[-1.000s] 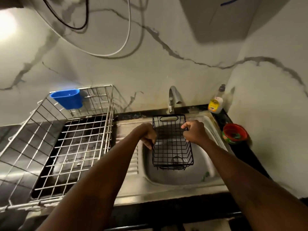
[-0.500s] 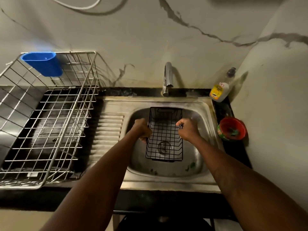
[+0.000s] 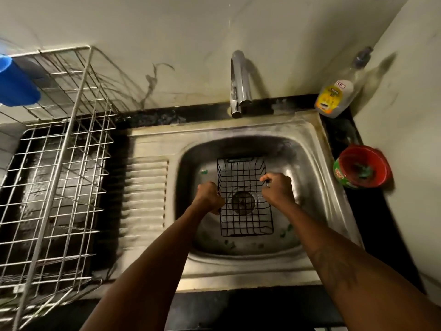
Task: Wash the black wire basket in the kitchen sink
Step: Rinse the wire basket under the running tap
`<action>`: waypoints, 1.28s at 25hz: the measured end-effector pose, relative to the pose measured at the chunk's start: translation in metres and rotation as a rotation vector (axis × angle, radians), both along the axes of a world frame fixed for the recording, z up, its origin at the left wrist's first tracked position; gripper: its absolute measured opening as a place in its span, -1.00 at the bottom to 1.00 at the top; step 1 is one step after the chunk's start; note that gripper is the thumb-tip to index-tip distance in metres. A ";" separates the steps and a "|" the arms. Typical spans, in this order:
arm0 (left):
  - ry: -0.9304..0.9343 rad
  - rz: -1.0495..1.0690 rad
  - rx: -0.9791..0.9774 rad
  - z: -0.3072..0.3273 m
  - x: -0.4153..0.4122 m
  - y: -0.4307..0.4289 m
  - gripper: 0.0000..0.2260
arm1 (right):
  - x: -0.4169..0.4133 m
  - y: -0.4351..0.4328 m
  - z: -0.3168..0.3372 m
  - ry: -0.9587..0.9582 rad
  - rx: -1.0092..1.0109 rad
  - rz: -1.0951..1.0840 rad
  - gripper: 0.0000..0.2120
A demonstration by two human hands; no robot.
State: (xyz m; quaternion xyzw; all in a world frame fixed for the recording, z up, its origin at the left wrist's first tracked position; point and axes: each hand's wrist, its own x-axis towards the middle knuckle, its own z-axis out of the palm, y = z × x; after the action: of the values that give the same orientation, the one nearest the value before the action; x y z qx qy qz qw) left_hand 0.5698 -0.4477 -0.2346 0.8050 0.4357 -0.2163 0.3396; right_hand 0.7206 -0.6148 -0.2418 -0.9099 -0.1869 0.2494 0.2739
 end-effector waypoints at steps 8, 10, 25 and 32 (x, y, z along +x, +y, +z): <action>-0.014 0.081 0.166 0.013 0.013 0.013 -0.74 | -0.002 -0.004 0.002 -0.027 -0.047 -0.064 -0.71; -0.214 0.136 0.310 0.029 0.031 0.024 -0.72 | 0.001 -0.004 0.007 -0.098 -0.058 -0.078 -0.79; -0.804 0.930 -0.554 0.101 0.151 0.053 -0.80 | -0.001 0.015 0.014 -0.196 0.179 -0.045 -0.89; -0.669 0.567 -0.145 0.076 0.088 0.053 -0.62 | 0.003 0.022 0.010 -0.182 0.194 -0.039 -0.91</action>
State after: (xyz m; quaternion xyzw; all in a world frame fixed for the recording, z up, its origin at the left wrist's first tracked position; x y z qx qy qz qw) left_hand 0.6579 -0.3944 -0.1586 0.6535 0.4890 0.1279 0.5634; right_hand 0.7234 -0.5930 -0.2317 -0.9014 -0.2166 0.1414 0.3473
